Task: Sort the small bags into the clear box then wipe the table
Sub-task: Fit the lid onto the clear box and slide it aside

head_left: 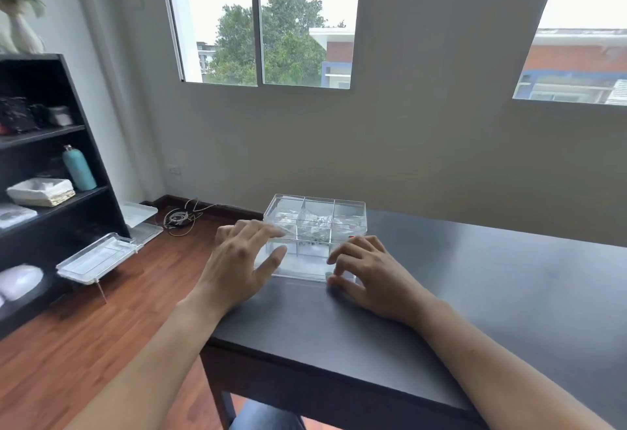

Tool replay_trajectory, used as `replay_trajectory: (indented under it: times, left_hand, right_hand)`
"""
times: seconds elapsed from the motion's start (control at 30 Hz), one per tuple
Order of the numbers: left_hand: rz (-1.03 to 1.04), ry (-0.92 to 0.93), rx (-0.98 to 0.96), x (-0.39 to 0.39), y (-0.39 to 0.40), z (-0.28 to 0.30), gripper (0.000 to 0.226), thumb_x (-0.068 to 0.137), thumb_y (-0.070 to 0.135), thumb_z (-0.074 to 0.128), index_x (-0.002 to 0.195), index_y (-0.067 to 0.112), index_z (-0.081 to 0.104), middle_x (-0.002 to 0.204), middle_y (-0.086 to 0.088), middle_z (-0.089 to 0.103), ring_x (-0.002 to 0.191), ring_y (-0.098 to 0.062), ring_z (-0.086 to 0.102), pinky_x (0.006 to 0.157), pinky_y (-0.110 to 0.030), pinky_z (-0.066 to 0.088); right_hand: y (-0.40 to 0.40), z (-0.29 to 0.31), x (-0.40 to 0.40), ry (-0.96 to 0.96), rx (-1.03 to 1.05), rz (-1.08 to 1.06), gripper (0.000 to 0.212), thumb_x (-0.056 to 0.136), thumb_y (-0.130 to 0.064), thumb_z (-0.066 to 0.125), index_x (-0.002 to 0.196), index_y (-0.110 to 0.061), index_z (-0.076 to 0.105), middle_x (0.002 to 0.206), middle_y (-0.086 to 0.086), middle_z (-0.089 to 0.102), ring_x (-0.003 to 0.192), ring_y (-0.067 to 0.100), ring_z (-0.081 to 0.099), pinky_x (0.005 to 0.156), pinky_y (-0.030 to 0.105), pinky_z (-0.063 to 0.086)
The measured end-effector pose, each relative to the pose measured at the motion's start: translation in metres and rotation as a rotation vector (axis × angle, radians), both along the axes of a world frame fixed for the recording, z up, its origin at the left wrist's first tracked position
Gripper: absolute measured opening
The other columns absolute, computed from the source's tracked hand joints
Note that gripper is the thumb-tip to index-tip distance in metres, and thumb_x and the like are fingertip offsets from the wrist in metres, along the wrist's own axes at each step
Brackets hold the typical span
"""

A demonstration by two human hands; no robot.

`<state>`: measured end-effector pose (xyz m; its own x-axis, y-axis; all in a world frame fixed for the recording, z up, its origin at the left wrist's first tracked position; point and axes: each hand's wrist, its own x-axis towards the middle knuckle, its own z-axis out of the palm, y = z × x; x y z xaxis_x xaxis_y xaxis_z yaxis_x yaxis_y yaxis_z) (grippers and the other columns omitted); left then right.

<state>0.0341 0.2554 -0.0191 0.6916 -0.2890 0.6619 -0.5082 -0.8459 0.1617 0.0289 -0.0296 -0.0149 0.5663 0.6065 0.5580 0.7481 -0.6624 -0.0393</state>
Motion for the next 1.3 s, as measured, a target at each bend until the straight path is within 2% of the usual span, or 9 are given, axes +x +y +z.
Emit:
replay_trajectory:
  times: [0.2, 0.47, 0.57, 0.73, 0.83, 0.93, 1.1, 1.2, 1.3]
  left_hand:
    - [-0.031, 0.030, 0.048, -0.010, 0.007, -0.003, 0.040, 0.087, 0.072, 0.060, 0.105, 0.038, 0.069, 0.111, 0.022, 0.065, 0.108, -0.002, 0.059, 0.100, -0.040, 0.036]
    - [-0.061, -0.062, -0.340, -0.017, 0.003, 0.011, 0.027, 0.084, 0.040, 0.081, 0.092, 0.020, 0.065, 0.088, 0.016, 0.064, 0.083, 0.001, 0.064, 0.072, -0.031, 0.055]
    - [-0.091, -0.101, -0.550, -0.019, -0.002, 0.023, 0.035, 0.079, 0.036, 0.085, 0.099, 0.018, 0.064, 0.082, 0.011, 0.069, 0.075, -0.011, 0.067, 0.070, -0.031, 0.055]
    - [-0.163, -0.058, -0.886, -0.001, -0.015, 0.044, 0.051, 0.080, 0.040, 0.084, 0.122, 0.025, 0.058, 0.089, 0.003, 0.069, 0.070, -0.021, 0.064, 0.071, -0.052, 0.059]
    - [-0.131, -0.064, -0.978, 0.015, -0.027, 0.064, 0.058, 0.077, 0.040, 0.088, 0.123, 0.026, 0.056, 0.097, 0.004, 0.074, 0.078, -0.020, 0.071, 0.080, -0.042, 0.059]
    - [-0.124, -0.100, -1.086, 0.036, -0.038, 0.079, 0.056, 0.073, 0.033, 0.090, 0.118, 0.018, 0.059, 0.112, 0.009, 0.074, 0.088, -0.013, 0.074, 0.081, -0.027, 0.058]
    - [-0.047, -0.111, -1.103, 0.066, -0.049, 0.072, 0.049, 0.083, 0.035, 0.083, 0.123, 0.013, 0.066, 0.124, 0.002, 0.072, 0.095, -0.001, 0.073, 0.083, -0.017, 0.056]
    - [0.015, -0.109, -0.999, 0.071, -0.047, 0.058, 0.039, 0.096, 0.034, 0.069, 0.131, 0.018, 0.067, 0.125, 0.010, 0.071, 0.107, 0.004, 0.068, 0.086, -0.007, 0.048]
    - [0.052, -0.095, -0.800, 0.076, -0.043, 0.043, 0.040, 0.100, 0.033, 0.056, 0.138, 0.022, 0.063, 0.130, 0.014, 0.068, 0.119, 0.000, 0.062, 0.102, -0.020, 0.046]
  right_hand:
    - [0.000, -0.002, 0.003, 0.087, 0.179, -0.063, 0.018, 0.105, -0.031, 0.053, 0.096, -0.016, 0.058, 0.109, -0.005, 0.058, 0.099, 0.021, 0.058, 0.092, 0.036, 0.044]
    - [0.002, 0.015, -0.003, 0.326, 0.628, -0.139, 0.029, 0.106, -0.041, 0.047, 0.091, -0.017, 0.052, 0.090, -0.002, 0.056, 0.083, 0.018, 0.056, 0.076, 0.032, 0.045]
    - [0.002, 0.021, -0.010, 0.303, 0.723, -0.097, 0.030, 0.095, -0.049, 0.064, 0.111, -0.026, 0.053, 0.106, 0.002, 0.061, 0.090, 0.015, 0.061, 0.082, 0.027, 0.050]
    - [-0.001, 0.021, 0.004, -0.004, 0.401, -0.058, 0.117, 0.070, -0.028, 0.096, 0.160, -0.007, 0.023, 0.160, 0.008, 0.022, 0.142, 0.021, 0.042, 0.111, 0.010, 0.034]
    - [-0.001, 0.021, 0.020, -0.110, 0.410, -0.082, 0.115, 0.074, -0.009, 0.091, 0.162, -0.006, 0.016, 0.166, 0.010, 0.015, 0.154, 0.024, 0.027, 0.115, 0.009, 0.030]
    - [-0.003, 0.023, 0.040, -0.101, 0.525, -0.092, 0.107, 0.082, -0.013, 0.086, 0.163, -0.010, 0.015, 0.164, 0.007, 0.020, 0.147, 0.026, 0.043, 0.114, 0.034, 0.045]
    - [-0.008, 0.034, 0.060, 0.140, 0.628, -0.026, 0.125, 0.073, -0.033, 0.093, 0.164, -0.016, 0.008, 0.162, -0.005, 0.028, 0.148, 0.009, 0.040, 0.118, 0.017, 0.031]
    - [-0.015, 0.034, 0.073, 0.158, 0.619, -0.024, 0.130, 0.071, -0.036, 0.094, 0.165, -0.019, 0.005, 0.168, -0.006, 0.024, 0.152, 0.011, 0.035, 0.122, 0.031, 0.030]
    - [-0.020, 0.026, 0.083, 0.232, 0.667, 0.008, 0.127, 0.075, -0.031, 0.091, 0.165, -0.022, 0.000, 0.171, -0.005, 0.018, 0.154, 0.015, 0.031, 0.124, 0.047, 0.028]
